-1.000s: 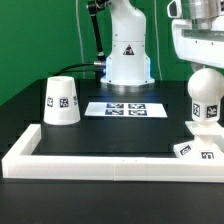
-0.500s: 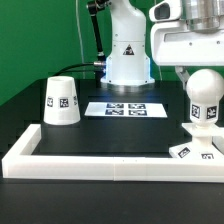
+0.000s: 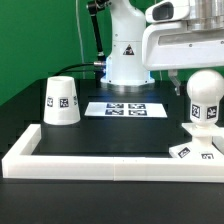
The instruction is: Assemble lamp
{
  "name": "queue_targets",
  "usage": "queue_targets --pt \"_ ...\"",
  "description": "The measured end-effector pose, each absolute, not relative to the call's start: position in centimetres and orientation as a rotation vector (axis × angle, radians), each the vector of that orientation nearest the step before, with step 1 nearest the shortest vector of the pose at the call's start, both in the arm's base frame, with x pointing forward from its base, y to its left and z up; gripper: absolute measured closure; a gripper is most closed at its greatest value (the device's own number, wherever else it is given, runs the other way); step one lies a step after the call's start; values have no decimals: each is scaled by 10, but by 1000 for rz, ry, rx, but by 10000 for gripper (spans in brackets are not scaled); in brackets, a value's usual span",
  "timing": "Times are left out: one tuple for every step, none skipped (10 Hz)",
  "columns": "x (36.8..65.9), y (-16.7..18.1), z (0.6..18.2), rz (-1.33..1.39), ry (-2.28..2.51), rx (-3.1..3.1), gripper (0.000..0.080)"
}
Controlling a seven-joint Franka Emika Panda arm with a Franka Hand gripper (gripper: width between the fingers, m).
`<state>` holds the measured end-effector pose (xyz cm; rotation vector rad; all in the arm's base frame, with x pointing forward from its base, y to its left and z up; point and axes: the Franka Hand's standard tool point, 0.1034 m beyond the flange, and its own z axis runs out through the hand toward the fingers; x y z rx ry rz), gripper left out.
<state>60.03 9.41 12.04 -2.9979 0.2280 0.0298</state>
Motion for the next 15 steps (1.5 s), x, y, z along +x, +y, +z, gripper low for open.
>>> queue_targets --pt "601 92 120 18 60 -3019 101" --pt "600 92 120 16 19 -3019 101" --pt "600 91 120 9 -108 -3021 101" --pt "600 90 120 2 -221 -3015 101" --pt "601 90 120 -4 -334 -3005 101" --pt "601 89 120 -8 -397 -2998 101" --pt "601 89 120 -16 -543 -2983 101" --pt "603 91 121 -43 -697 -2972 101" --pt "604 94 121 -48 -832 -2946 101" --pt "604 95 121 -51 -924 -2921 101" --pt "603 95 121 -54 -1071 -2880 101" --pt "603 96 121 -55 -1161 -2848 101" --pt "603 97 121 -55 -1233 -2819 101" --pt "603 97 121 -55 -1370 -2766 101" --pt "603 97 121 -56 -1473 -2718 101"
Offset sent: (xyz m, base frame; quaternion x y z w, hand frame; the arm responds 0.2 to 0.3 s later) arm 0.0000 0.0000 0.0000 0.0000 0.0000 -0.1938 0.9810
